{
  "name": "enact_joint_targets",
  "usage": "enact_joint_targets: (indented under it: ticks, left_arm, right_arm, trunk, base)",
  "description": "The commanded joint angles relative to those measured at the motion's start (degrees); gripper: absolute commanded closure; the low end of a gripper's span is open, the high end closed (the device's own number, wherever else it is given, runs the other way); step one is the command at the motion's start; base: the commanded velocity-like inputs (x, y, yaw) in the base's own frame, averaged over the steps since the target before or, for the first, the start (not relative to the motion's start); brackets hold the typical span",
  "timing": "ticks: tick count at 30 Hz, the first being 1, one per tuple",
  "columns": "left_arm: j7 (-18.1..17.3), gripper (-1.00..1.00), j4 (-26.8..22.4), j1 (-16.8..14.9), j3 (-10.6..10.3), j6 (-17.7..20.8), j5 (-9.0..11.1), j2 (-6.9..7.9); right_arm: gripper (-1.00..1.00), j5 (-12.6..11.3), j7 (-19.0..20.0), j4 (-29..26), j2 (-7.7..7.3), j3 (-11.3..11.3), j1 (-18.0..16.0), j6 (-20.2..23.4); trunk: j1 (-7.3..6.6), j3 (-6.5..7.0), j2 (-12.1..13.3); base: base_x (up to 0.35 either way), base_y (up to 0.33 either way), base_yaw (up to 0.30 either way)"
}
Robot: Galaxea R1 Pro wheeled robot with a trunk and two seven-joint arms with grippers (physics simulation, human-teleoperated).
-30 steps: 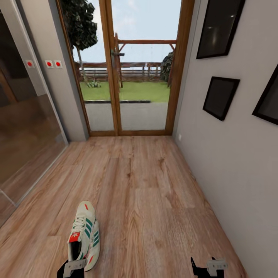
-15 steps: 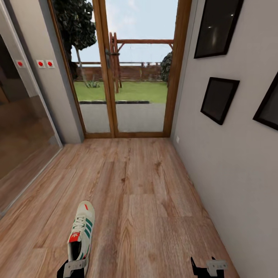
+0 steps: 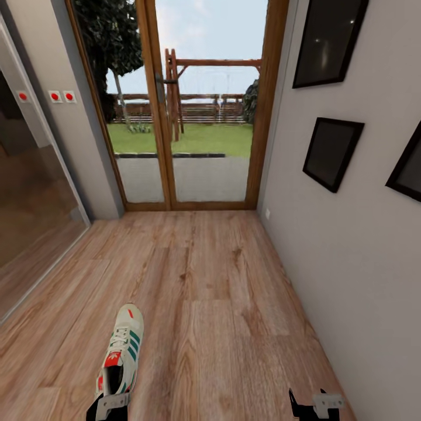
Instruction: Pick up the two gym shoes and the two sandals from the corridor floor and place them onto the hallstand (shoe rack) in the corridor, making sure they are on the rack and not on the floor. Arrange them so the two gym shoes are next to each other and the two sandals are next to each other.
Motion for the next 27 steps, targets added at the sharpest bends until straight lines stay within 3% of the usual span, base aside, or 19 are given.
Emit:
enact_joint_targets:
  ticks: [1, 27]
  left_arm:
    - [-0.3, 1.00, 0.0, 0.0, 0.4, -0.2, -0.2, -0.03]
    - [-0.3, 1.00, 0.0, -0.1, 0.4, -0.2, -0.1, -0.03]
  right_arm:
    - [-1.00, 0.6, 0.0, 0.0, 0.01, -0.5, 0.0, -0.2]
    - [-1.00, 0.6, 0.1, 0.0, 0.01, -0.5, 0.0, -0.2]
  trunk:
    - [0.01, -0.05, 0.0]
    - [0.01, -0.05, 0.0]
  base:
    - [0.185, -0.116, 0.000]
    - [0.074, -0.045, 0.000]
